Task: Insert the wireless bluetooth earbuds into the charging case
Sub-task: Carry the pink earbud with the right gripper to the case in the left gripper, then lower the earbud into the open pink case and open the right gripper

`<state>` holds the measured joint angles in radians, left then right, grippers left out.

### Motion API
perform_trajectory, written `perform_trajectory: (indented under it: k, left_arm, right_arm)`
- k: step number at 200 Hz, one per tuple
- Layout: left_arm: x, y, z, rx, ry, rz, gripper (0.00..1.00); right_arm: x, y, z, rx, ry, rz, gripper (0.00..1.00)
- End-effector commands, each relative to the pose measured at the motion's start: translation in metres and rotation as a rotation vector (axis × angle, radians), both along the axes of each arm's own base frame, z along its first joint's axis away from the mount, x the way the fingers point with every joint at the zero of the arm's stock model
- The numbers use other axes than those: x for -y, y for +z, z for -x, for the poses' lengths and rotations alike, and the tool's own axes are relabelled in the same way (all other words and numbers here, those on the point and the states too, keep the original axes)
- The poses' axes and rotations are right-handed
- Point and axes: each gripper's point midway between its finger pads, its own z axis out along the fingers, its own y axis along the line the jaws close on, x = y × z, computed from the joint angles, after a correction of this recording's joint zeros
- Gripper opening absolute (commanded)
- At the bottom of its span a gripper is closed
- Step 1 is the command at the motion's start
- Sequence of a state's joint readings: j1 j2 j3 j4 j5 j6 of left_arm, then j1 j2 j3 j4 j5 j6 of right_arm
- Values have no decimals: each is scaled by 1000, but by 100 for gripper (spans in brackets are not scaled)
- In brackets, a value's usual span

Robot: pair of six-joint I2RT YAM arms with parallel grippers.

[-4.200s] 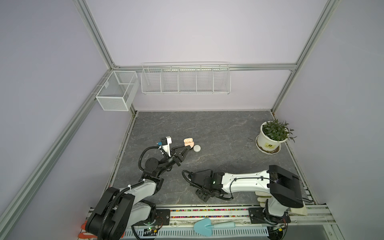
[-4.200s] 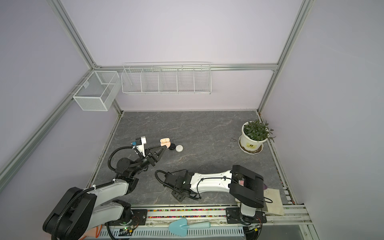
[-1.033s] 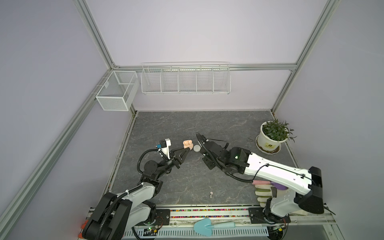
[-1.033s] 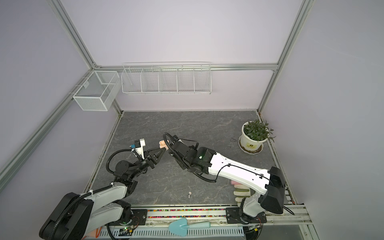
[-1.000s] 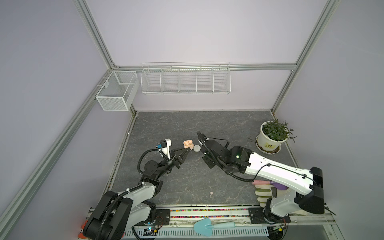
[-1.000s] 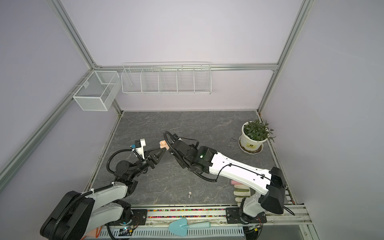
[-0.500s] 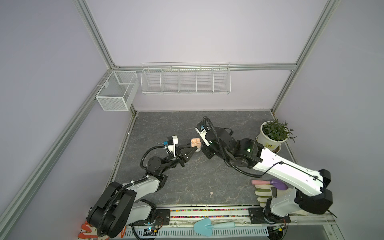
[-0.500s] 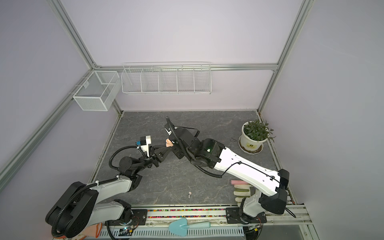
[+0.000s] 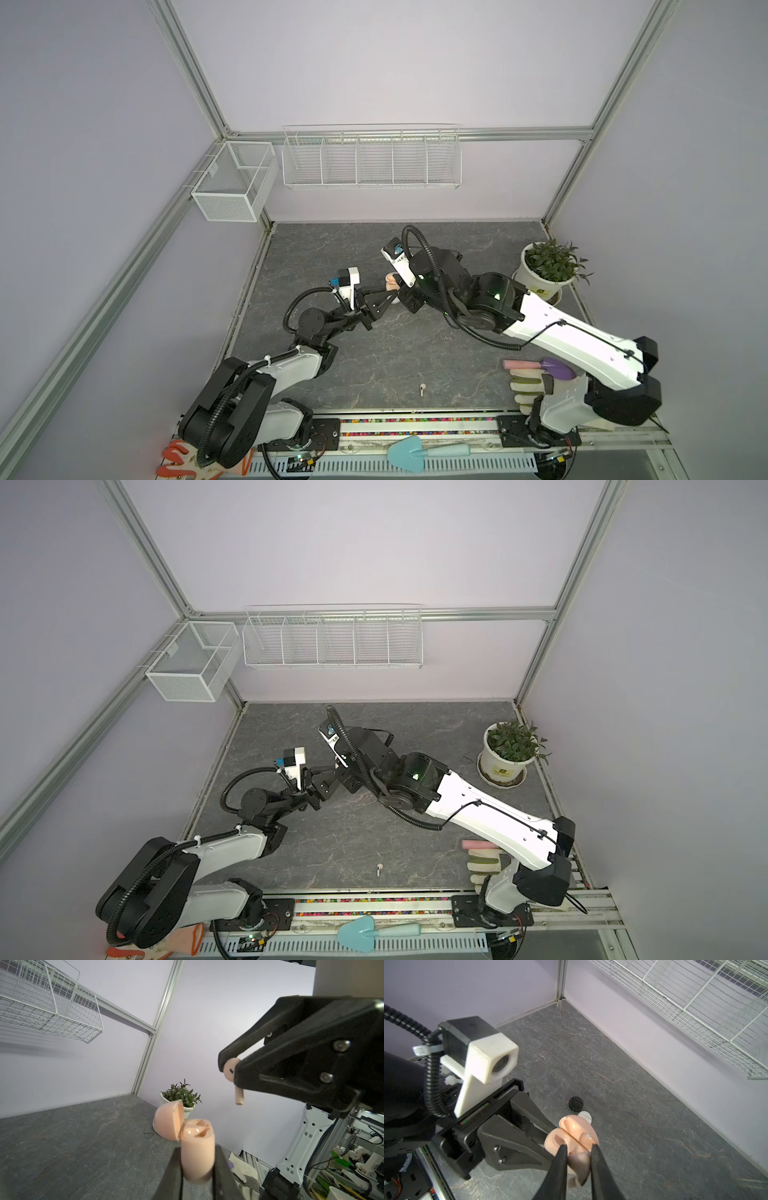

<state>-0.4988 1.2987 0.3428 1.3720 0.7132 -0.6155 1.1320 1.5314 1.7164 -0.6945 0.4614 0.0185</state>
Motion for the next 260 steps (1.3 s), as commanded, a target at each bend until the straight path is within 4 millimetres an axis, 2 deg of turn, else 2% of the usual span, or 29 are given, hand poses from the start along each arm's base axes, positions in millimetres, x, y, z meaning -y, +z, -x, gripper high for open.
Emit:
perform_trajectory:
  k: [1, 71, 133, 260]
  left_arm:
    - [0, 18, 9, 84, -18, 26, 0]
    - [-1, 19, 10, 83, -18, 30, 0]
    - [-3, 20, 12, 88, -10, 34, 0]
    - [-6, 20, 11, 88, 11, 40, 0]
  right_arm:
    - [-9, 7, -4, 25, 26, -14, 22]
    - [-19, -5, -10, 18, 21, -5, 22]
    - [-18, -15, -15, -8, 10, 3, 22]
    - [-18, -30, -9, -62, 22, 8, 23]
